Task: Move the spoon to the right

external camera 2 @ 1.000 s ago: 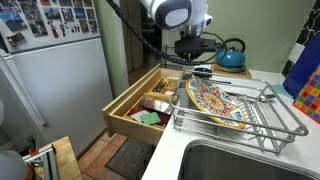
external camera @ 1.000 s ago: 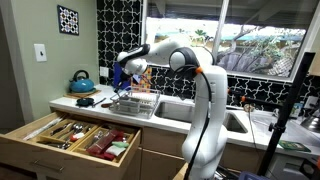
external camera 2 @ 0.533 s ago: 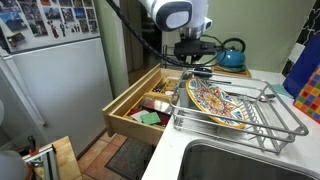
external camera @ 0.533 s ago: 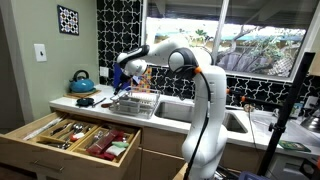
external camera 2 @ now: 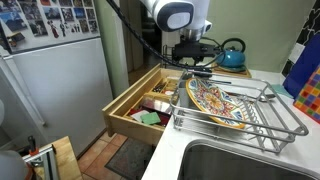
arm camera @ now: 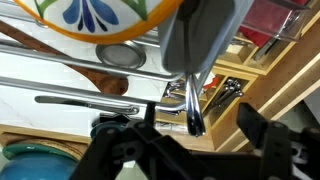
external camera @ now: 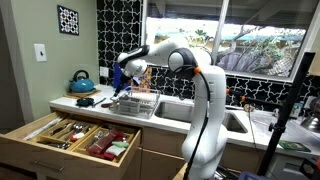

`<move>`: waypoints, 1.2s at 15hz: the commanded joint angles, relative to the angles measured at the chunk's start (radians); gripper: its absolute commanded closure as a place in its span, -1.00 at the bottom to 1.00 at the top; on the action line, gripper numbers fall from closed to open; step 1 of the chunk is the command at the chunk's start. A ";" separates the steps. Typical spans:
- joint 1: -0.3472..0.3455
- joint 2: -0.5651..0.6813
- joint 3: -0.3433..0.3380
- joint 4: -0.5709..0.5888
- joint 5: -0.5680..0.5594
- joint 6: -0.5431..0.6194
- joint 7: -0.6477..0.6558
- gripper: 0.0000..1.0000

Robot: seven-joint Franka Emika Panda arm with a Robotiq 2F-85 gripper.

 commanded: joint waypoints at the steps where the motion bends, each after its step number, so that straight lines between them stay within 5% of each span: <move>1: -0.030 0.010 -0.003 0.036 0.059 -0.117 -0.101 -0.25; 4: -0.045 0.027 -0.014 0.070 0.069 -0.191 -0.158 -0.04; 14: -0.083 0.104 -0.013 0.154 0.148 -0.238 -0.280 -0.21; 18: -0.092 0.150 -0.008 0.202 0.171 -0.294 -0.304 0.11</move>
